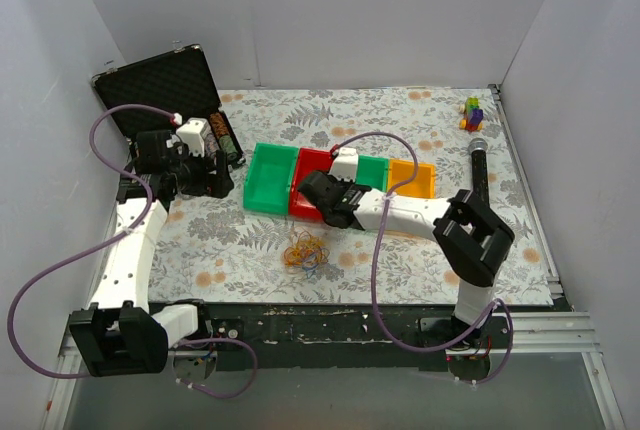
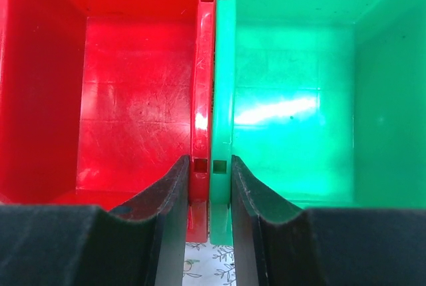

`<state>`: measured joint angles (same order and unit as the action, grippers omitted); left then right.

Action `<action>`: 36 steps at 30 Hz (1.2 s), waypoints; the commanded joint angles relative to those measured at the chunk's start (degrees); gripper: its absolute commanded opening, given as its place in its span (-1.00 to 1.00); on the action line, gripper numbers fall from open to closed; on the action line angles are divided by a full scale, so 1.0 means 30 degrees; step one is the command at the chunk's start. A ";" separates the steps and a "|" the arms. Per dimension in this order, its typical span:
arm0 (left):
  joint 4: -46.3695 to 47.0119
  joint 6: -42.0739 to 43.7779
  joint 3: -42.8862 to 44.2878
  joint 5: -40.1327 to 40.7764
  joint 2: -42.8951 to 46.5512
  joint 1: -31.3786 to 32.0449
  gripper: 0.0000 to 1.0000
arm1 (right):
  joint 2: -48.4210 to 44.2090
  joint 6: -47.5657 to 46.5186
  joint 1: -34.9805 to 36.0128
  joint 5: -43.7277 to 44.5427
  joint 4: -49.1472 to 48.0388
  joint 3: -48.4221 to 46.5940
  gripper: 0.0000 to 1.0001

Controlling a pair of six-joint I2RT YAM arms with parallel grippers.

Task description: Untangle the cables

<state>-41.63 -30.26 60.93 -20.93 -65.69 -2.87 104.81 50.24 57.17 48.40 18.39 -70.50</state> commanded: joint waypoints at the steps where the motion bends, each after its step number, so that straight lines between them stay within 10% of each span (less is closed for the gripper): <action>1: -0.0538 0.0711 -0.0562 0.0208 0.1096 -0.0067 0.96 | -0.1156 -0.2298 0.0280 -0.1542 -0.2286 0.2050 -0.69; 14: -0.0450 0.0478 -0.0827 -0.0055 0.0950 -0.0097 0.96 | -0.1747 -0.2862 0.0573 -0.2513 -0.3762 0.3816 -0.62; 24: -0.1620 0.0449 0.0284 -0.0551 0.0804 -0.0067 0.96 | -0.3964 -0.2593 0.0777 -0.1661 -0.1793 0.1584 0.22; 36: -0.2473 0.1384 -0.0005 -0.5010 0.0894 0.2038 0.96 | -1.1672 -0.6814 0.3355 -0.8688 -0.8262 0.9634 0.29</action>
<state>-48.71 -28.05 62.19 -31.46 -63.77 -1.56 73.45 34.06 65.73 33.17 3.81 -51.59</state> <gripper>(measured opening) 0.982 0.652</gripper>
